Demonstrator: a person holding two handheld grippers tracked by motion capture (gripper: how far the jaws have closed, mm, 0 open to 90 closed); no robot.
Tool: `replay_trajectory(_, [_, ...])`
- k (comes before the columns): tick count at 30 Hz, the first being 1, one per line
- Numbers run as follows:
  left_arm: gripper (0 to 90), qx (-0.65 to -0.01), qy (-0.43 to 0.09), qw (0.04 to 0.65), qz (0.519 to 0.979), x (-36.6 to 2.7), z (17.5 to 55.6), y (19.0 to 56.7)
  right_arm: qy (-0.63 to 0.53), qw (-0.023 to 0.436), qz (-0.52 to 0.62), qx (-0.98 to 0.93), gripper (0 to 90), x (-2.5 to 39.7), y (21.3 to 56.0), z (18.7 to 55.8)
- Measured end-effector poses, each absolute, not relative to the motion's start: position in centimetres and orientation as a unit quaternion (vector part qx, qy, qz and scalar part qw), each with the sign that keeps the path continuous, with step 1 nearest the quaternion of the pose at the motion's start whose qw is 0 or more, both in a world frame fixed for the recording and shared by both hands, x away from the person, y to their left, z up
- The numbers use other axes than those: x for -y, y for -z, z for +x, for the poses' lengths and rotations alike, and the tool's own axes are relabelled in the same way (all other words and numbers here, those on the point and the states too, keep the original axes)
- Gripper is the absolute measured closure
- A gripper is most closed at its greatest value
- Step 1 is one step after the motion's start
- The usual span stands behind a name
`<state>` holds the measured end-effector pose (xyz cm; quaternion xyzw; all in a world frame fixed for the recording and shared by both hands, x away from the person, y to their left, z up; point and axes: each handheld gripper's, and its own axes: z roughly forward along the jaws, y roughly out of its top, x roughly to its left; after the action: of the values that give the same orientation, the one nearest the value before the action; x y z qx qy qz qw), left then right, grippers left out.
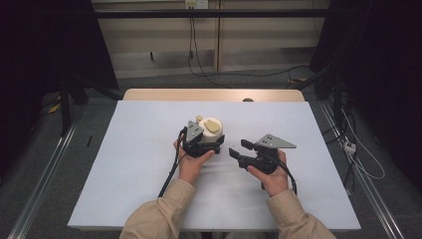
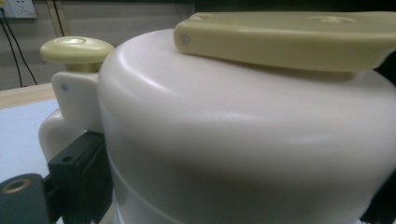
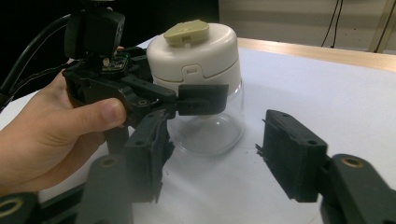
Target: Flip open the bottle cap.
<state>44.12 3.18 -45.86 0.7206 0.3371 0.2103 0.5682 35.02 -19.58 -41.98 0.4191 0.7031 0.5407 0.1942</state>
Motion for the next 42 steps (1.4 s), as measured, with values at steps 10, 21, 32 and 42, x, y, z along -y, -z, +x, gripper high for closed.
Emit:
replay_trajectory(10, [6.3,-0.338,-0.210,0.568,0.720,-3.2,44.1,45.9,-0.533,0.196,0.405,-0.717,58.6,18.5,41.6,36.0])
replay_trajectory(21, [6.2,-0.338,-0.210,0.568,0.720,-3.2,44.1,45.9,-0.523,0.190,0.408,-0.723,71.6,17.8,40.6,37.1])
replay_trajectory(32, [6.2,-0.340,-0.209,0.568,0.720,-3.1,44.1,45.9,-0.522,0.175,0.411,-0.727,87.4,17.0,39.7,38.1])
replay_trajectory(42, [6.2,-0.339,-0.209,0.568,0.721,-3.1,44.1,45.8,-0.511,0.174,0.409,-0.736,90.0,16.6,39.3,38.9])
